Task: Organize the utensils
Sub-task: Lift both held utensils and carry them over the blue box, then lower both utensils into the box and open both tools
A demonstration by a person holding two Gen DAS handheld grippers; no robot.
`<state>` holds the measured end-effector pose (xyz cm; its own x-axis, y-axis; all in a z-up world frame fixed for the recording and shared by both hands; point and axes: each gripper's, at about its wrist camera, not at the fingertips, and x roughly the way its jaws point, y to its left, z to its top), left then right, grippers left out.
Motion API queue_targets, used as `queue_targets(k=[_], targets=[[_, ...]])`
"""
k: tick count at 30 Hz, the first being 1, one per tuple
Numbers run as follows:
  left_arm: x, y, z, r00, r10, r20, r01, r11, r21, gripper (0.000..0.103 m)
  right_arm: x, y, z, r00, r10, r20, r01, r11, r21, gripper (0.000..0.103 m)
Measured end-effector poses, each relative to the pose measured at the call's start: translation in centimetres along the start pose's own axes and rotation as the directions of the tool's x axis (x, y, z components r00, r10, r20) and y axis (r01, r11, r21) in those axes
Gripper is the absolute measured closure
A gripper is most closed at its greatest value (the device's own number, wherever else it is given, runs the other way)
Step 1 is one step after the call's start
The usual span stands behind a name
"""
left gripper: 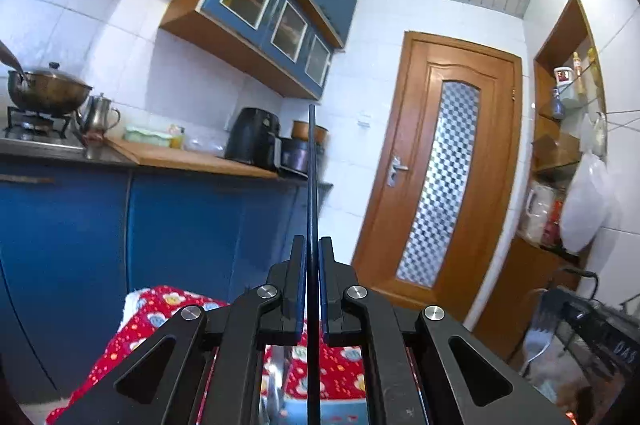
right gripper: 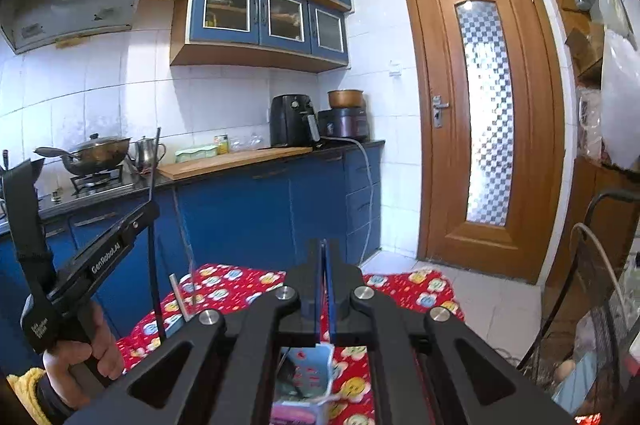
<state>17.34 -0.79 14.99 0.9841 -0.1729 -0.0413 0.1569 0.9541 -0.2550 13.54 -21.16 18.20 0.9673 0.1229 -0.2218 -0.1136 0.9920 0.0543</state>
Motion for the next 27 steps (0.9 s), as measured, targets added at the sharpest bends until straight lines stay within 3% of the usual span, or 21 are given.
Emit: queue_targets(k=[6, 13, 18, 27], targets=[[2.1, 0.6, -1.7, 0.999, 0.054, 0.006, -0.054, 0.998, -0.007, 0.098, 0.9, -0.2, 0.7, 0.996, -0.079, 0.033, 0.081, 0.995, -0.058, 0.100], [3.1, 0.5, -3.9, 0.998, 0.059, -0.025, -0.058, 0.998, 0.012, 0.098, 3.3, 0.9, 0.0, 0.985, -0.159, 0.069, 0.168, 0.973, -0.159, 0.100], [3.1, 0.8, -4.8, 0.997, 0.056, -0.047, -0.056, 0.998, 0.012, 0.098, 5.8, 1.4, -1.8, 0.987, -0.158, 0.003, 0.155, 0.969, -0.190, 0.100], [2.6, 1.4, -5.6, 0.996, 0.055, -0.076, -0.054, 0.998, 0.017, 0.098, 7.6, 0.9, -4.3, 0.989, -0.088, -0.117, 0.072, 0.987, -0.141, 0.098]])
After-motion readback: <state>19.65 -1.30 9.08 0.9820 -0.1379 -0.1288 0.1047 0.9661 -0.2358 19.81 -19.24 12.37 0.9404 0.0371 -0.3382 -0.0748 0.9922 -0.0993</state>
